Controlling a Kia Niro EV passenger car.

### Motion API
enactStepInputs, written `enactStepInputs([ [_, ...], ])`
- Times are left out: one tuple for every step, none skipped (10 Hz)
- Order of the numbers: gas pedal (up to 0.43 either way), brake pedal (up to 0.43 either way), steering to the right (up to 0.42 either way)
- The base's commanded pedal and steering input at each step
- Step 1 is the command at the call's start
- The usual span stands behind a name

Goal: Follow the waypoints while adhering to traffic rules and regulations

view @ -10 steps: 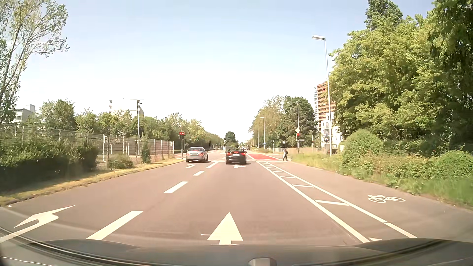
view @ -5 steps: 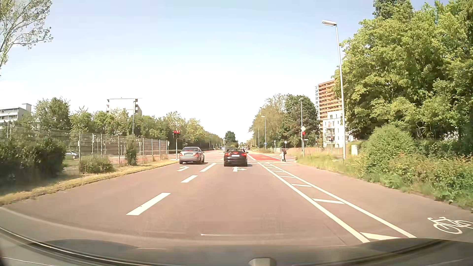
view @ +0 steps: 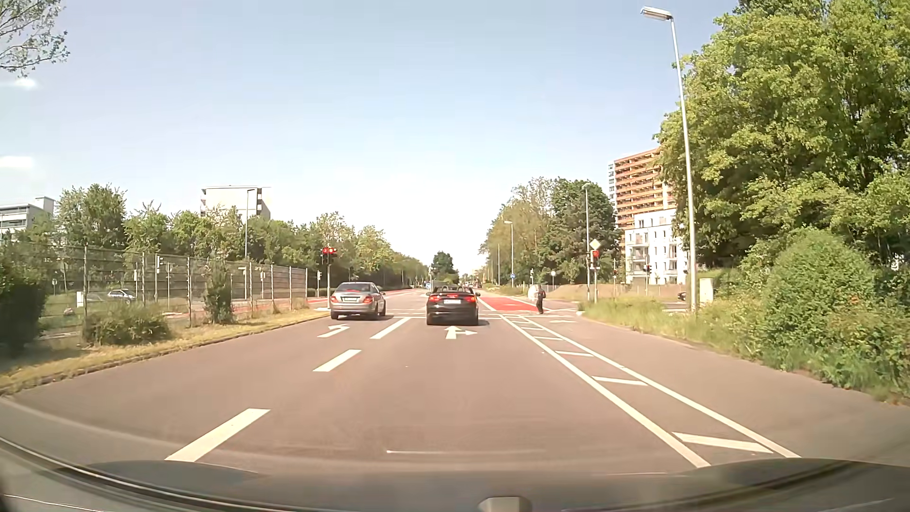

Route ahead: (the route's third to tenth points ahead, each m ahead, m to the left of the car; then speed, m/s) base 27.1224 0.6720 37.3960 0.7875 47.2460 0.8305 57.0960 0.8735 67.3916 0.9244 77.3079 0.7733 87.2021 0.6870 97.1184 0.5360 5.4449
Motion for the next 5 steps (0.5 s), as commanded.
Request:
enactStepInputs([
  [0.0,0.0,-0.008],
  [0.0,0.0,-0.008],
  [0.0,0.0,-0.008],
  [0.0,0.0,-0.008],
  [0.0,0.0,-0.008],
])
